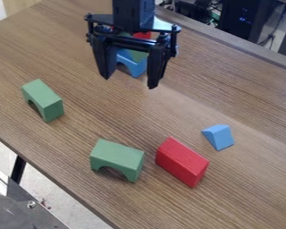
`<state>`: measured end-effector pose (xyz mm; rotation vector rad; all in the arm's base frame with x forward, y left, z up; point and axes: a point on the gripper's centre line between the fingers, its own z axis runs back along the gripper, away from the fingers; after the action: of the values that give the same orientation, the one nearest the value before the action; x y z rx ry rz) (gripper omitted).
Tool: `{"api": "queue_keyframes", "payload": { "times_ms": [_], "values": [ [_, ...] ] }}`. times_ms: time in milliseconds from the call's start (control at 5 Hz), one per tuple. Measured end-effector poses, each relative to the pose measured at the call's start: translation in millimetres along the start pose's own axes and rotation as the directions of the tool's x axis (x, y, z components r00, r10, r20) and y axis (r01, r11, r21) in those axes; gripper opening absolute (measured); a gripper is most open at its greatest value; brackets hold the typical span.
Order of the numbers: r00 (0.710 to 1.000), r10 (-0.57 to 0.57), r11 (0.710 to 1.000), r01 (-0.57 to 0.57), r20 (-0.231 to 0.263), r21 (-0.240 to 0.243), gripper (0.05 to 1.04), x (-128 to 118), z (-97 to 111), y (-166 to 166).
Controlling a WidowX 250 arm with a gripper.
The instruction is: Move the green rectangular block in the center of the table
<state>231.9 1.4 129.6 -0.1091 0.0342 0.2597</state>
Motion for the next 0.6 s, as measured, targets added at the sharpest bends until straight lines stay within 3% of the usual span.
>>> {"api": "queue_keyframes", "payload": {
  "times_ms": [200,600],
  "values": [
    [1.0,0.005,1.0,-0.005,-0.023,0.001,0.999,-3,-5,1],
    [0.986,0.167,0.98,-0.165,0.011,-0.11,0.999,-10,-6,32]
  ]
}}
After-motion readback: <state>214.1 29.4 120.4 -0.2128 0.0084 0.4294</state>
